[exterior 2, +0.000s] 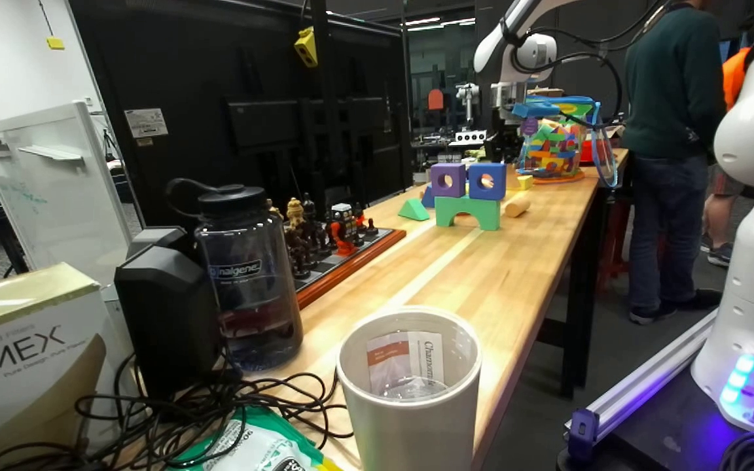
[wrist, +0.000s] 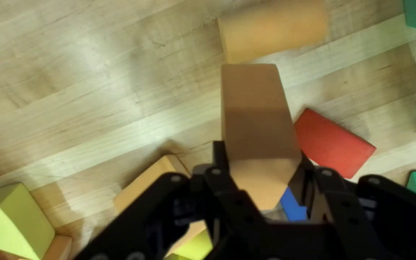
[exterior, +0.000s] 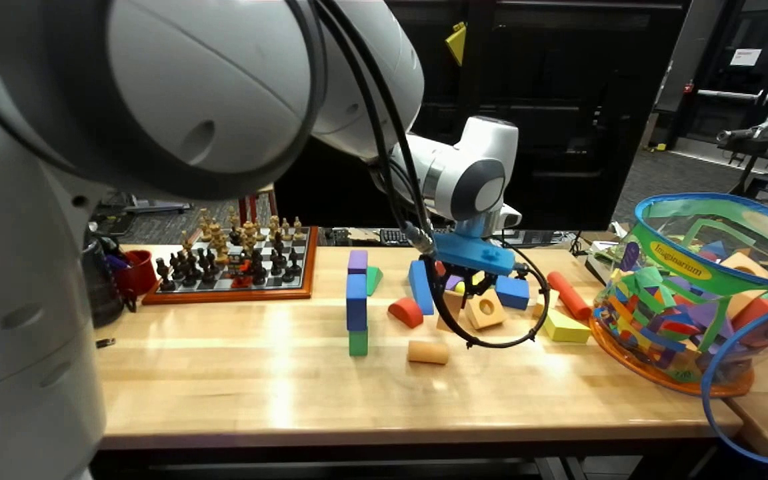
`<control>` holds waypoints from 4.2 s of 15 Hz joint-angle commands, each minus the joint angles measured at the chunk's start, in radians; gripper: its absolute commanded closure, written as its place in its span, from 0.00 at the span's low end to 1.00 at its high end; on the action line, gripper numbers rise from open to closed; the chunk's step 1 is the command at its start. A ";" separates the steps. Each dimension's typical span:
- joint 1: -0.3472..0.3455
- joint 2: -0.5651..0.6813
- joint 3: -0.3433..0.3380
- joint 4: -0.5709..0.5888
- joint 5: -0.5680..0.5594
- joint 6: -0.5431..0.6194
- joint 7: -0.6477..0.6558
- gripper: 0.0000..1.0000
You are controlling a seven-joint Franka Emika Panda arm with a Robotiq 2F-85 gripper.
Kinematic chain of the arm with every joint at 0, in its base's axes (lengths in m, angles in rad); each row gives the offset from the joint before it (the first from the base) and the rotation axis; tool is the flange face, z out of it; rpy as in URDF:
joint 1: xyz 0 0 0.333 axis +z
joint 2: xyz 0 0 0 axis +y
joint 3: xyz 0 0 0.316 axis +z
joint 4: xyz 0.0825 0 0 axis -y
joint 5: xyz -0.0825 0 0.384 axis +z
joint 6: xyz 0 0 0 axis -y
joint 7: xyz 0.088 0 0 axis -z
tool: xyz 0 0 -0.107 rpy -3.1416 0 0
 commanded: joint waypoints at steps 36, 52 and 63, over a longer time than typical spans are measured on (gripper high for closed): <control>0.130 -0.451 0.051 -0.180 -0.209 -0.269 0.204 0.84; 0.178 -0.439 0.136 -0.154 -0.336 -0.315 0.324 0.84; 0.209 -0.409 0.177 -0.126 -0.388 -0.333 0.349 0.84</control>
